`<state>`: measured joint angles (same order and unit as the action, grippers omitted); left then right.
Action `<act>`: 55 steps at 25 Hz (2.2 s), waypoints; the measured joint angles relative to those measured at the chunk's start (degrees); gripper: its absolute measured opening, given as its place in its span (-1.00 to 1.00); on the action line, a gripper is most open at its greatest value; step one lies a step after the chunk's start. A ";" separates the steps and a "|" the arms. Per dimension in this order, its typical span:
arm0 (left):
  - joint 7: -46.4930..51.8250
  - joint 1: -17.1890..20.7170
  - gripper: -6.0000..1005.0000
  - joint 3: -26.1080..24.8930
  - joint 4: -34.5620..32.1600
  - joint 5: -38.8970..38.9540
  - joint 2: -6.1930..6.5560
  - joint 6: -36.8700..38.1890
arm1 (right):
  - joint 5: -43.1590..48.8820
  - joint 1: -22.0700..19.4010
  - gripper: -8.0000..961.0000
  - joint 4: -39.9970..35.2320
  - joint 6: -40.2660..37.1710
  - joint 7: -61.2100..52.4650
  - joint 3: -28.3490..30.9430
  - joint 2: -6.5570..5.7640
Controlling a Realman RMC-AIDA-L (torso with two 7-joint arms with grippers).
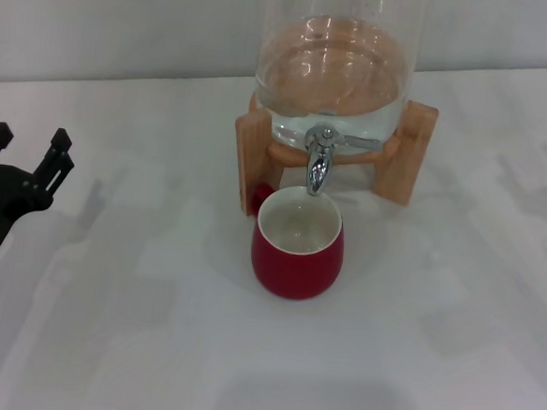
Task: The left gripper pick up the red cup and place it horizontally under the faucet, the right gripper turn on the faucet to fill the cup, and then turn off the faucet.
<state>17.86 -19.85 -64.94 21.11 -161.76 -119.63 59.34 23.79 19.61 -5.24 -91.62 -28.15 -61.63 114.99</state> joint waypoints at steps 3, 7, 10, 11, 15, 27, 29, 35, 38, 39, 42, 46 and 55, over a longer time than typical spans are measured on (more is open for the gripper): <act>-0.29 0.68 0.36 -0.08 -0.01 0.04 -0.01 1.03 | 0.03 0.05 0.60 -0.02 0.38 -0.29 -1.40 -0.11; -2.04 2.83 0.58 -0.12 -0.30 0.06 -0.08 4.42 | 0.03 0.54 0.60 -0.19 2.01 -3.44 -5.20 -0.31; -3.89 4.94 0.71 -0.14 -0.45 1.40 -0.09 8.56 | 0.04 0.79 0.60 -1.14 3.86 -6.92 -9.24 -0.50; -4.50 5.79 0.72 -0.14 -0.48 2.76 -0.09 9.82 | 0.05 0.84 0.60 -1.50 4.37 -8.11 -10.86 -0.53; -6.71 8.63 0.77 -0.18 -0.53 8.33 -0.09 13.42 | 0.04 1.00 0.60 -2.13 4.91 -10.84 -15.20 -0.52; -10.58 11.61 0.77 0.43 -0.63 14.62 -0.09 16.52 | 3.76 2.16 0.60 -3.35 4.65 -15.90 -20.90 -1.22; -10.56 11.63 0.77 0.45 -0.63 14.59 -0.13 16.53 | 5.92 2.32 0.60 -3.78 4.56 -16.30 -20.91 -1.40; -10.47 11.34 0.77 1.06 -0.64 14.41 -0.16 16.31 | 10.46 2.38 0.60 -4.36 4.22 -16.64 -20.96 -1.46; -10.71 11.15 0.77 1.89 -0.67 14.42 -0.17 16.24 | 11.15 2.34 0.60 -4.44 4.21 -16.67 -21.05 -1.31; -10.85 11.11 0.77 2.10 -0.72 14.42 -0.17 16.23 | 11.35 2.36 0.60 -4.46 4.19 -16.69 -21.10 -1.27; -10.96 10.94 0.77 2.13 -1.15 14.45 -0.17 16.20 | 11.64 2.60 0.60 -4.53 4.12 -16.71 -21.39 -1.08; -10.96 10.52 0.77 2.12 -1.63 14.63 -0.06 15.98 | 11.73 2.83 0.60 -5.54 4.09 -16.95 -22.04 -0.66; -10.67 9.71 0.77 2.10 -2.23 14.74 0.01 15.31 | 11.73 3.45 0.60 -7.00 3.93 -17.86 -23.38 -0.37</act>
<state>7.19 -10.14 -62.84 18.89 -147.02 -119.62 74.65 35.52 23.07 -12.25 -87.68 -46.02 -85.01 114.62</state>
